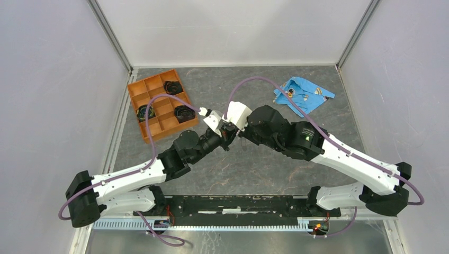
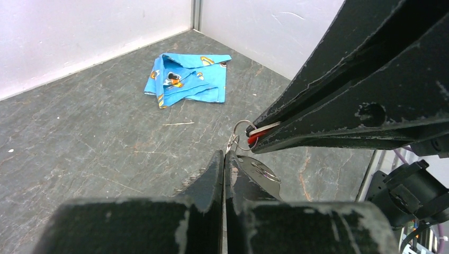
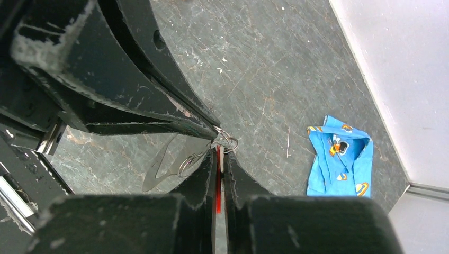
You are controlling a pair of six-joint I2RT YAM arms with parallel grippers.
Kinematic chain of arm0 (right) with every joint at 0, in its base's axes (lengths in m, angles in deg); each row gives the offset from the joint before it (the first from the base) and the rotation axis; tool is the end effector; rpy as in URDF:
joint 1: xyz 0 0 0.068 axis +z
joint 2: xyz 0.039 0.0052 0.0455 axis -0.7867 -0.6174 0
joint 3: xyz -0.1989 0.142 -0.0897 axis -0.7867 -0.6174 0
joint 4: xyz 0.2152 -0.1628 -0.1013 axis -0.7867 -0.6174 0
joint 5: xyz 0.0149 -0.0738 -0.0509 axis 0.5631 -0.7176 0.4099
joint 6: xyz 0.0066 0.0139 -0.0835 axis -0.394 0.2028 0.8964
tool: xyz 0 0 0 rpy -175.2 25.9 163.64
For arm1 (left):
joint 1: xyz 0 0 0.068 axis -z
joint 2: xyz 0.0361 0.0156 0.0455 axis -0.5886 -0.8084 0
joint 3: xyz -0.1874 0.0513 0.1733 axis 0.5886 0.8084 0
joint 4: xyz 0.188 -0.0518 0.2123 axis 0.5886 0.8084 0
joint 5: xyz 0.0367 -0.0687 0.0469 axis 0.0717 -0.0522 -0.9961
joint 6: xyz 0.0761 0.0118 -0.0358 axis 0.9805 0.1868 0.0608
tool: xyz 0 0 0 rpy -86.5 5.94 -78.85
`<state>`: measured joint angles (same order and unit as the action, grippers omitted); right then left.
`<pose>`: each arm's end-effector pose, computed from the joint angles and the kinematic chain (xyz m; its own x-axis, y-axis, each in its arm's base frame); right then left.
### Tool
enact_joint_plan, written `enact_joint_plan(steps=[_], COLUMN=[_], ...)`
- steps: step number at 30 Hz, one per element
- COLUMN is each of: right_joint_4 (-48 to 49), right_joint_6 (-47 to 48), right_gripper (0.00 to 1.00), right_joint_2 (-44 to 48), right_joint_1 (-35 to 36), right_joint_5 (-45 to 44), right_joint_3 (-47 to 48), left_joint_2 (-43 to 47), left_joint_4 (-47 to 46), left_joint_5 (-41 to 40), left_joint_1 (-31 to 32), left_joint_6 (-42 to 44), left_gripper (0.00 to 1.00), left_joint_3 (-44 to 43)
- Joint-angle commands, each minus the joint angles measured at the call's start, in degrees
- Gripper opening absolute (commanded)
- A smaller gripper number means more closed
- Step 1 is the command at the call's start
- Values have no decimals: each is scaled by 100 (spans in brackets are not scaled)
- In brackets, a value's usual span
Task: Remove the keys from the keyring
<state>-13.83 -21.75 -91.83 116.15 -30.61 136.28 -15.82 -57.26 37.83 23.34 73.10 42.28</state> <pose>0.1587 0.2708 0.3781 -0.1153 -0.6293 -0.7686 -0.7588 0.5552 -0.3407 0.1709 -0.2666 0.2980 -0.0598 -0.1434 -0.9879 0.7704 0.6227 -0.1370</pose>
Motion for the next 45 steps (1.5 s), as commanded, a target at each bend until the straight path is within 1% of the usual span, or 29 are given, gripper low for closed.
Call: enact_joint_plan(steps=[1, 8, 15, 20, 22, 27, 36, 45], right_joint_4=[293, 402, 707, 881, 879, 856, 836, 1015], right_joint_6=[151, 62, 70, 127, 186, 285, 486, 973], right_gripper=[1, 1, 1, 1, 1, 1, 1, 1], right_joint_2=[152, 474, 687, 677, 638, 560, 483, 475], right_joint_1=[58, 58, 55, 54, 51, 56, 118, 467], right_joint_5=[-235, -1120, -1370, -1279, -1243, -1112, -1010, -1167], right_joint_3=[319, -473, -940, -870, -769, -542, -390, -320], left_joint_2=[-54, 272, 435, 334, 271, 28, -373, -555], left_joint_4=[111, -187, -181, 51, 218, 522, 853, 976], left_joint_5=[-341, -331, -390, -627, -818, -981, -843, -683], left_joint_1=[-33, -33, -33, -34, -33, -33, -33, -33], left_joint_6=[-223, -320, -475, -621, -735, -996, -1389, -1629], left_gripper=[2, 2, 2, 2, 2, 2, 2, 2], left_joint_3=[-106, 41, 19, -103, -158, -325, -643, -793])
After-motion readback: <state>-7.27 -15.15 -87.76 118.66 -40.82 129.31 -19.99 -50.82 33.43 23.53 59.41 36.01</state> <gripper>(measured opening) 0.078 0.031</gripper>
